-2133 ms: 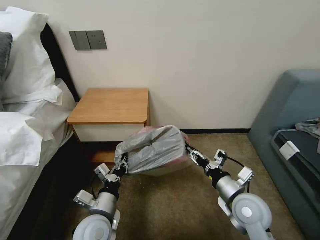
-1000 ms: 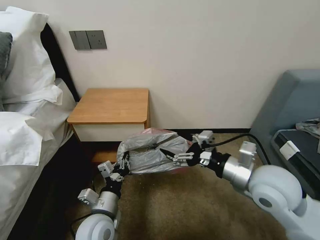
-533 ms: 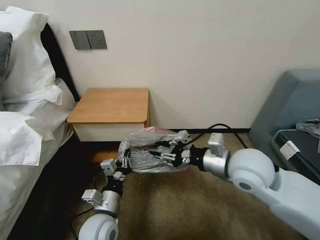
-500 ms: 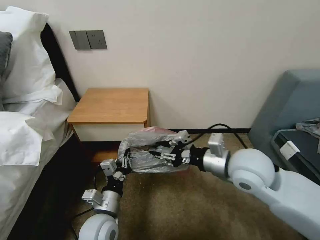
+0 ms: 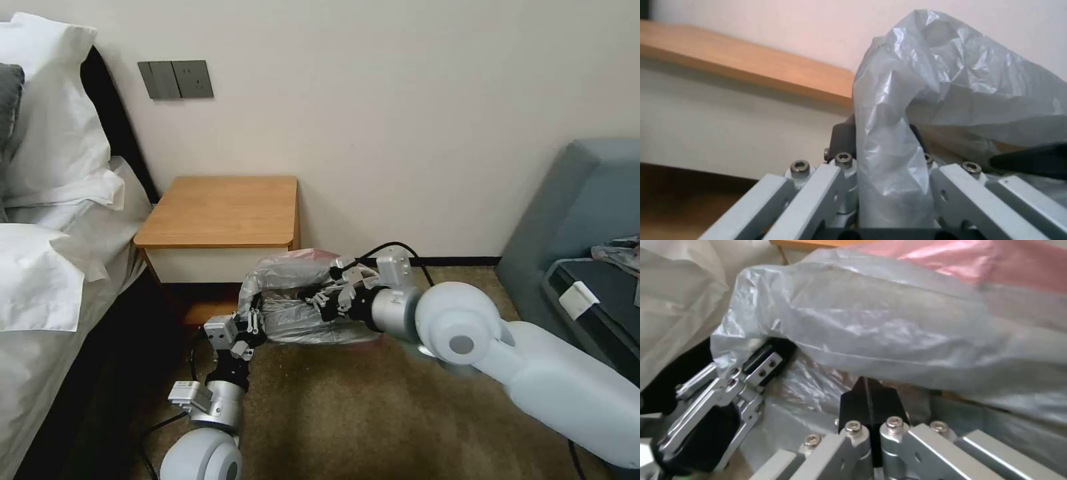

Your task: Pick up the garbage bag from the table and place it over the trash can.

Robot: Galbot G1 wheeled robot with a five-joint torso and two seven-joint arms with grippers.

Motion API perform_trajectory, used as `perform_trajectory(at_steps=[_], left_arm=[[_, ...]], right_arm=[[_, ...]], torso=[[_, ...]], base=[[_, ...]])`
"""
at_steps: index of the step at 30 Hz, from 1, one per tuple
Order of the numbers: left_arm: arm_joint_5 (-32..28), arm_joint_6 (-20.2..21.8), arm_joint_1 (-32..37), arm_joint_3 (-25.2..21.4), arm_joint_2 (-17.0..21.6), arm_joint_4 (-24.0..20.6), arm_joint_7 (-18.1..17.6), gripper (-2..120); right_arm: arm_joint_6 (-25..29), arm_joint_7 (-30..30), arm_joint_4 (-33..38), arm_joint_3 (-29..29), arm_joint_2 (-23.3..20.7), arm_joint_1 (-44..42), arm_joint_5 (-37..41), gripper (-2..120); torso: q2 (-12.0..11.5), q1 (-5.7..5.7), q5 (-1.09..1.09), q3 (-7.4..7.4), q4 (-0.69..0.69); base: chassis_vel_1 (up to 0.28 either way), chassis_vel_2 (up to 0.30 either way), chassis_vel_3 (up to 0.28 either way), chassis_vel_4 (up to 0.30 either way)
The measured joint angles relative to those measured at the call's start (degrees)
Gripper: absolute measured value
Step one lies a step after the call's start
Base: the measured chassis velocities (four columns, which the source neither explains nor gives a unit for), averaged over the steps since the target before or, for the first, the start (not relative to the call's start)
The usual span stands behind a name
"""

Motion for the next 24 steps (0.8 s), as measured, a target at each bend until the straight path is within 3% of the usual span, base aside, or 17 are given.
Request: perform_trajectory(at_steps=[9,17,24], left_arm=[[2.55,0.72,-0.04,0.06,0.15,-0.99,1.03,7],[1.3,5.79,-0.19,-0.83,0.77,-3.39,2.25,7],[-0.09,10.87,-0.24,-1.34,1.5,-5.3,3.08,7]], right_arm=[[-0.44,3.32,-2.68,-8.66,1.69,6.8,-1.86,0],[-0.44,2.57,-4.91,-14.95,1.47,12.19,-2.56,0],[-0.45,-0.98,-6.18,-19.29,1.18,14.78,-7.66,0]], torso=[[0.0,0.0,0.01,0.0,0.0],[0.0,0.0,0.0,0.0,0.0],[0.0,0.0,0.0,0.0,0.0]], base=[[0.0,0.0,0.0,0.0],[0.0,0.0,0.0,0.0],[0.0,0.0,0.0,0.0]])
